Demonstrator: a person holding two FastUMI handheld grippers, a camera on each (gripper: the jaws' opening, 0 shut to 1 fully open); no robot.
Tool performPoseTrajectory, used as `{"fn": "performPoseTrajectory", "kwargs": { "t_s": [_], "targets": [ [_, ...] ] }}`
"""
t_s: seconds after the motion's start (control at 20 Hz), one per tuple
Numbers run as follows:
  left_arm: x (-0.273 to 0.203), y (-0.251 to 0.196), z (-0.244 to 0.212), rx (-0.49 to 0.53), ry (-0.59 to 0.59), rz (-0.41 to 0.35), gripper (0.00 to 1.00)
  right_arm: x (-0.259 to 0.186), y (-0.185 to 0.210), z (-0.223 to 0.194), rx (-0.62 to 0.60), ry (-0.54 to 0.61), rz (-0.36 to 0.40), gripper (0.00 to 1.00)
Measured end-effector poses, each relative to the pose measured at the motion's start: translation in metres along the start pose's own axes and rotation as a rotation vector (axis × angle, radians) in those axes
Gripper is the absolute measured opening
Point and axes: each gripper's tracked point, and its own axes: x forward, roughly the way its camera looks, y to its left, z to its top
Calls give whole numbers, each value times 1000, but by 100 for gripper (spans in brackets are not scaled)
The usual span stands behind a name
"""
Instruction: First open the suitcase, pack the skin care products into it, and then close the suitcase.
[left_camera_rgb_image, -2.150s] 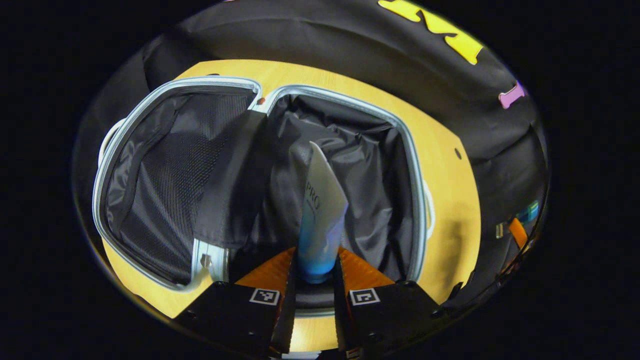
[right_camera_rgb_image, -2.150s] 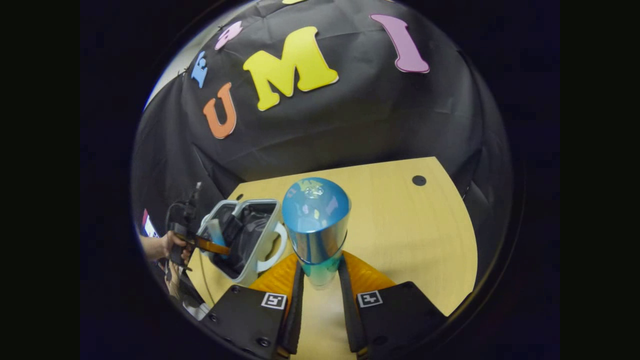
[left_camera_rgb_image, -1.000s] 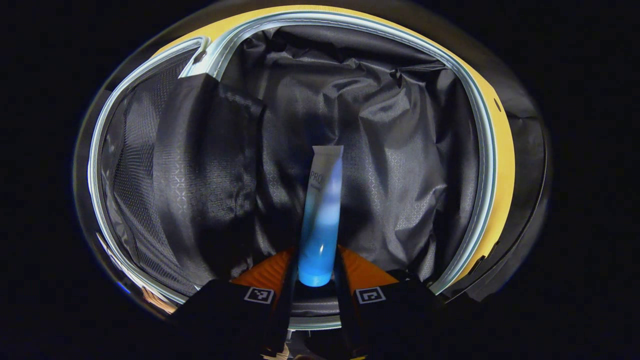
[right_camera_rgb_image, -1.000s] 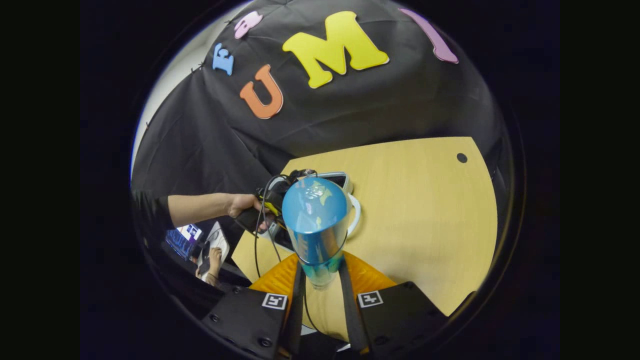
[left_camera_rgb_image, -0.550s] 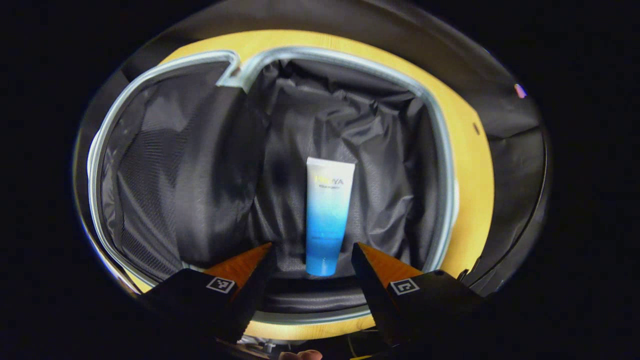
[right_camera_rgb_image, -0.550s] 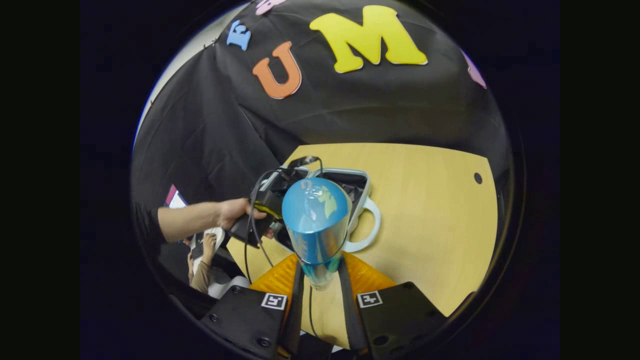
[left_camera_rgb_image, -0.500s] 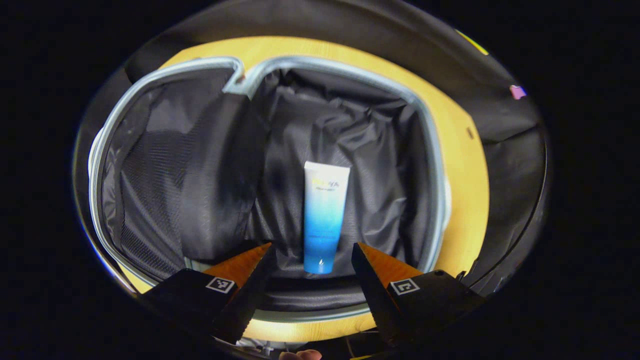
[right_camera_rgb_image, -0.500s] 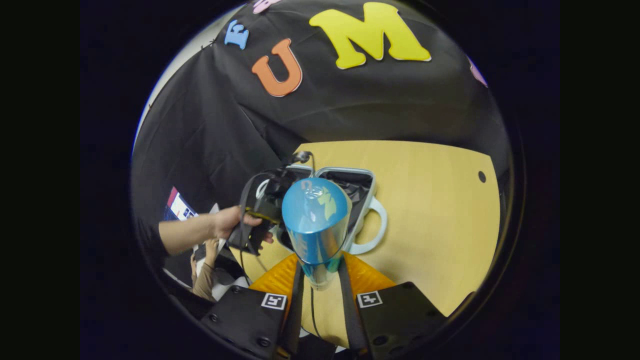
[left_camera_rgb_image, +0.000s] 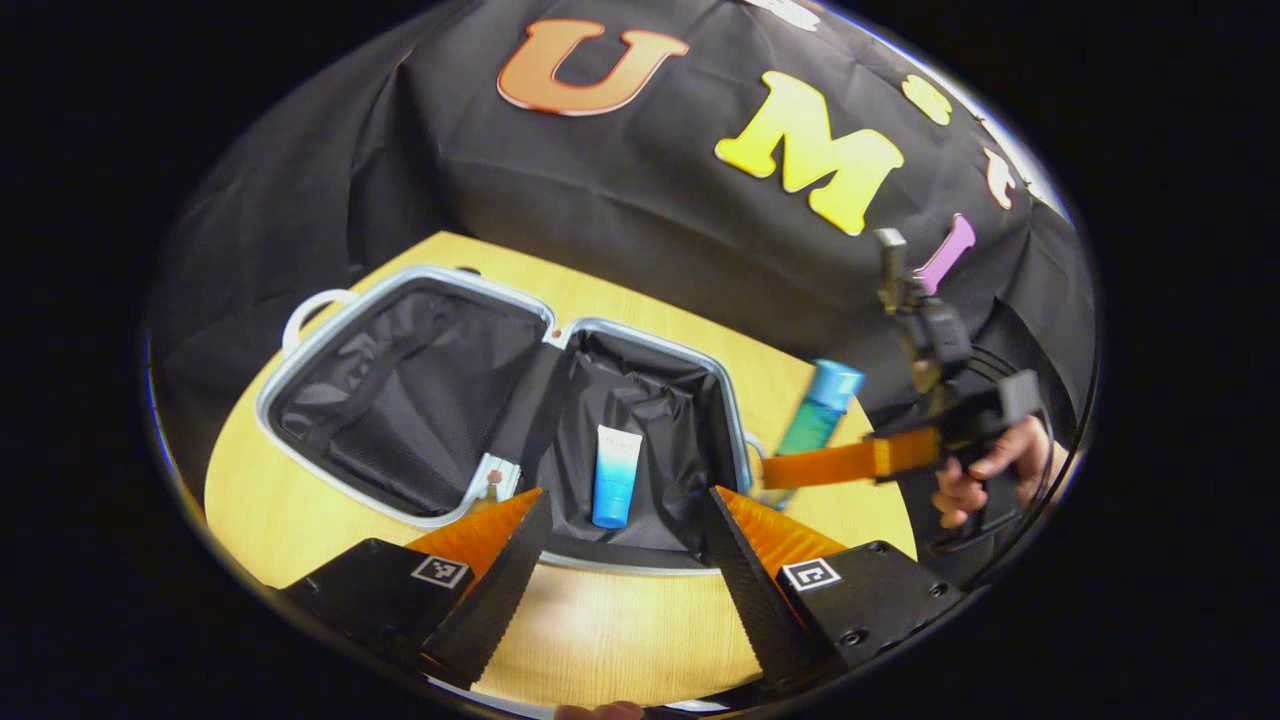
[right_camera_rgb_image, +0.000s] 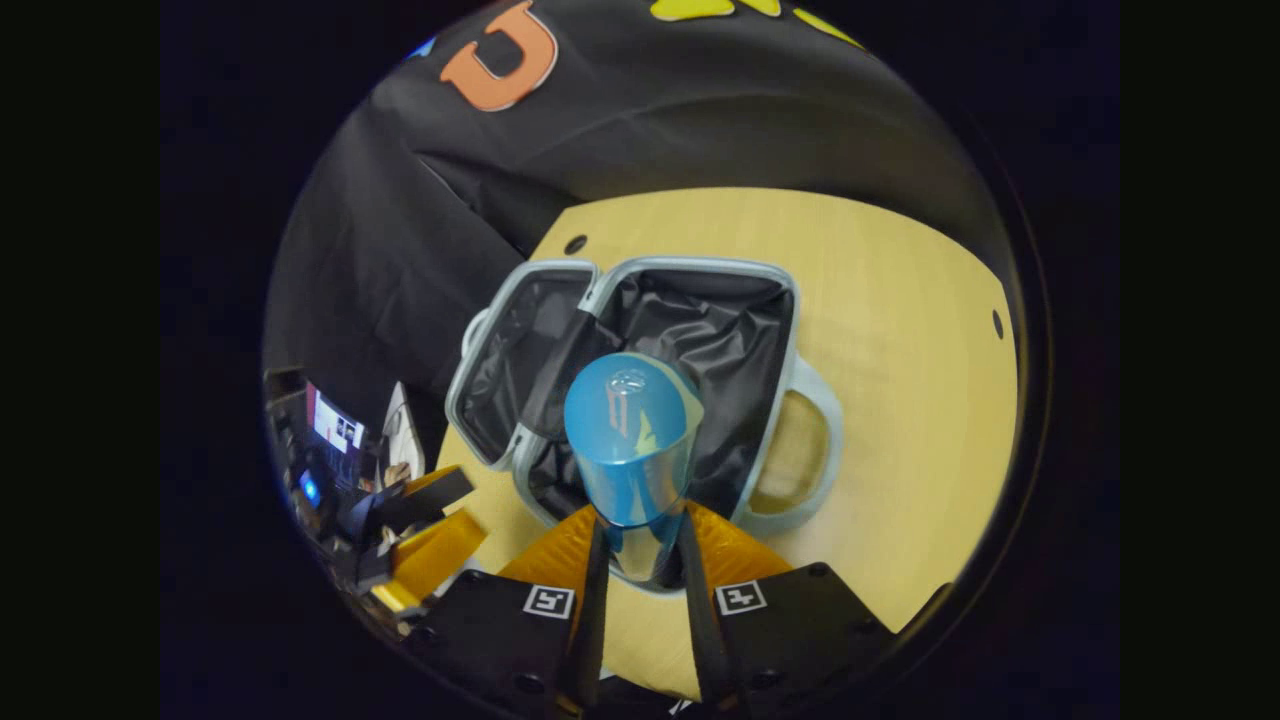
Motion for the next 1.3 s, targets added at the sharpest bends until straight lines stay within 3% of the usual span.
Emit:
{"fn": "performPoseTrajectory", "kwargs": {
  "t_s": [0.2, 0.35, 0.45, 0.55, 1.05, 1.2, 1.3],
  "targets": [
    [-33, -9, -2, -9, -66, -11, 98, 52, -6, -1, 60, 70, -75, 35],
    [-52, -2, -4, 28, -95, 12, 98, 76, -19, -3, 72, 116, -143, 31],
    [-61, 0, -3, 39, -107, 13, 98, 87, -26, -6, 104, 158, -177, 35],
    [-65, 5, -4, 33, -109, 20, 98, 97, -26, -2, 153, 170, -184, 32],
    [-67, 9, 5, 21, -127, 24, 98, 112, -44, 12, 359, 127, -302, 34],
    [-68, 5, 8, 30, -142, 8, 98, 116, -45, 10, 377, 132, -333, 33],
    [-65, -2, 11, 25, -147, -8, 98, 116, -46, 9, 362, 140, -350, 38]
  ]
}}
